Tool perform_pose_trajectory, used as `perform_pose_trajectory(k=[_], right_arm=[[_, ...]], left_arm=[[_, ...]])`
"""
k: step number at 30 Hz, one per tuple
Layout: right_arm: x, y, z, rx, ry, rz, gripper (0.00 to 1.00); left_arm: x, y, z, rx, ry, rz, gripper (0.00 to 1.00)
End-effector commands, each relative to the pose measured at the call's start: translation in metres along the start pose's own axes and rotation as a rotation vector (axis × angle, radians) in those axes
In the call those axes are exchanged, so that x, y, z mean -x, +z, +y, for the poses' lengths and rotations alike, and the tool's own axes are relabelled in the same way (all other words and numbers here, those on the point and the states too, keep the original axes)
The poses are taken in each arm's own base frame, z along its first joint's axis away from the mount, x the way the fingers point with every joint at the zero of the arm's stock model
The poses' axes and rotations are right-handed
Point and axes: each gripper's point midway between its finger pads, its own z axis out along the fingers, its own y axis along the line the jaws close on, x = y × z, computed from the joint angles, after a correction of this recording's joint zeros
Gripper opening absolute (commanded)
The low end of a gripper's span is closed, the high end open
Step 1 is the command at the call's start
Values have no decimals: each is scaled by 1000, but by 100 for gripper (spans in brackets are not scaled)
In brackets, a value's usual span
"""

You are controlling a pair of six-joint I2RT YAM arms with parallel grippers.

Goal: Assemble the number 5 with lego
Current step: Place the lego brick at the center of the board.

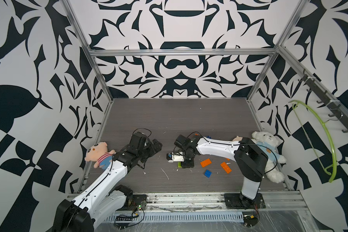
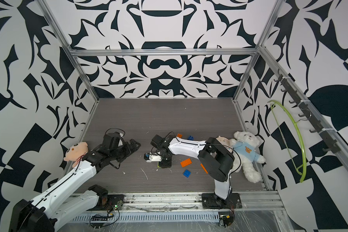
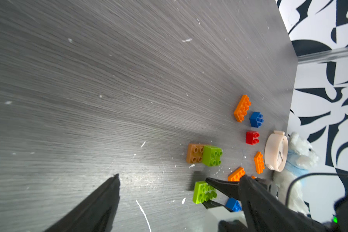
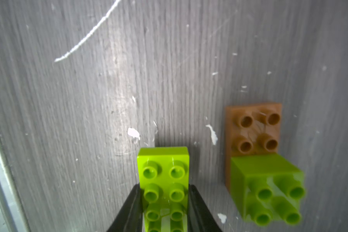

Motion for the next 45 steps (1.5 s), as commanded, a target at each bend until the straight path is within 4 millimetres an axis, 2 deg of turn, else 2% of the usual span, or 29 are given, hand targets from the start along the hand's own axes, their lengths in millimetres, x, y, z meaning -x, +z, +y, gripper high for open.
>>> perform_pose_trajectory(k=[1, 7, 14, 21, 24, 27, 29, 31, 32, 34, 36, 39, 41, 43, 45], right_arm=[[12, -5, -3, -14, -44, -26, 33], [15, -3, -6, -38, -62, -34, 36], [9, 2, -11, -58, -71, 2, 43], [12, -9, -9, -61, -52, -15, 46], [17, -27, -6, -79, -24, -67, 48], [30, -61, -8, -156, 24, -197, 49], [34, -88, -22, -259, 140, -282, 51], [29, -117, -36, -333, 273, -375, 52], [22, -132, -47, -368, 378, -432, 52], [-3, -154, -76, -418, 635, -514, 53], [-47, -161, -103, -430, 933, -513, 51], [-109, -148, -122, -423, 1259, -411, 51], [-139, -137, -127, -414, 1416, -386, 50], [-155, -127, -129, -373, 1513, -396, 50], [-158, -119, -129, -342, 1542, -390, 52]], left_arm=[[-12, 7, -4, -40, 8, 76, 99], [-19, 15, 6, 6, -4, 125, 99], [-17, 16, 13, 55, -11, 118, 99], [-14, 16, 12, 59, -13, 109, 99], [-14, 15, 7, 39, -10, 108, 99], [-12, 15, 3, 18, -5, 102, 99], [-11, 15, -3, -7, 1, 101, 99], [-9, 17, -7, -23, 0, 99, 99], [-9, 19, -11, -37, -3, 106, 99], [-10, 23, -19, -58, 0, 116, 99], [-13, 28, -30, -67, 28, 122, 99], [-19, 34, -49, -65, 84, 134, 99], [-24, 38, -62, -63, 121, 136, 99], [-30, 41, -76, -63, 156, 142, 99], [-38, 51, -85, -45, 192, 160, 99]])
